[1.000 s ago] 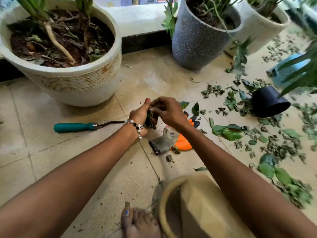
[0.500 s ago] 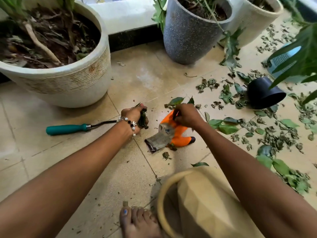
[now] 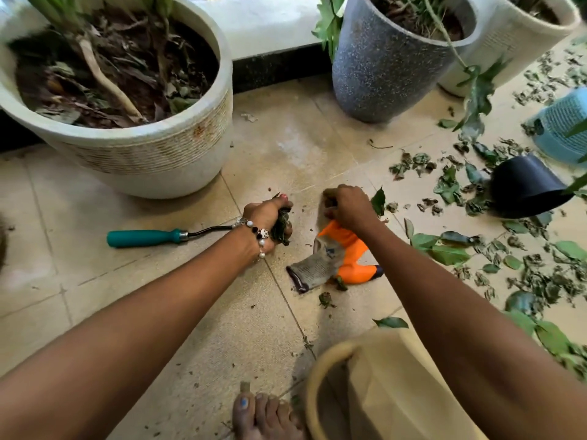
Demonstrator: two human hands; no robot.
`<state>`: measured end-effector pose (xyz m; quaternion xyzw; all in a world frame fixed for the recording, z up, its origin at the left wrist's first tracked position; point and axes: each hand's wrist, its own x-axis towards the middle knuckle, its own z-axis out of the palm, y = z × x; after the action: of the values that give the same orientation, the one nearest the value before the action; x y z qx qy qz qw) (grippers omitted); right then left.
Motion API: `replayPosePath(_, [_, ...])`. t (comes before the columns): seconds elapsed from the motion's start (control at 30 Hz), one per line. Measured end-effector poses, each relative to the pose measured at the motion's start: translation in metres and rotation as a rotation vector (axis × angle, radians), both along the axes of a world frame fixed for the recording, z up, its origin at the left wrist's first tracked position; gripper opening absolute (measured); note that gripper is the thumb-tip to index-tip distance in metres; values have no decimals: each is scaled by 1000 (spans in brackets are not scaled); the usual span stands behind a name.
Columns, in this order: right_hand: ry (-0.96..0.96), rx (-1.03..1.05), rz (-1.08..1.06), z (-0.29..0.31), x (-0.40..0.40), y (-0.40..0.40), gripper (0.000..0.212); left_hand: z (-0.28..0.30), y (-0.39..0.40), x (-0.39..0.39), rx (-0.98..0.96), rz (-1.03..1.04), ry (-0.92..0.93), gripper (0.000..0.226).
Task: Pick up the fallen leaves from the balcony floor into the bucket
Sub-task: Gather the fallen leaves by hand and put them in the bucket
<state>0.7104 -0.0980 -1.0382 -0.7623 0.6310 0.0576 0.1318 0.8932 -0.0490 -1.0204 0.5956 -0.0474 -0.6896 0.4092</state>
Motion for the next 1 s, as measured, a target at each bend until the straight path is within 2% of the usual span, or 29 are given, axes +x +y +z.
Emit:
replayPosePath(0.13, [38, -133, 36, -1, 1, 6, 20, -3, -1, 1, 4, -18, 11, 20])
replayPosePath(0.23, [-1, -111, 40, 2, -6, 2, 23, -1, 2, 0, -5, -52, 8, 19])
replayPosePath(0.3, [-173, -162, -21, 9, -6, 3, 28, 0, 3, 1, -16, -63, -4, 21])
replayPosePath(0.4, [-567, -226, -354, 22, -5, 5, 27, 0, 5, -1, -27, -70, -32, 22])
replayPosePath(0.47, [-704, -227, -531, 30, -7, 6, 24, 2, 6, -3, -29, -75, -45, 23])
replayPosePath(0.53, [-875, -174, -660, 41, -8, 10, 21, 3, 7, -6, -34, -67, -58, 25])
replayPosePath(0.6, [-1163, -42, -778, 52, -1, 17, 16, 2, 7, -8, -34, -47, -61, 29])
replayPosePath(0.67, [-1301, 50, -786, 59, 13, 26, 17, 2, 7, -10, -27, -32, -45, 39])
replayPosePath(0.77, [-1265, 77, -640, 62, 46, 42, 17, 6, 6, -15, -32, -30, 11, 44])
replayPosePath(0.83, [-1031, -52, -466, 65, 67, 54, 19, 8, 4, -20, -34, -3, 115, 45])
replayPosePath(0.9, [-784, -172, -227, 67, 80, 58, 30, 9, 1, -21, -46, 94, 303, 47])
replayPosePath(0.93, [-705, -146, -105, 67, 81, 56, 35, 10, 1, -18, -47, 153, 337, 48])
replayPosePath(1.0, [-578, 60, 98, 65, 72, 45, 42, 8, -5, -7, -50, 191, 294, 53])
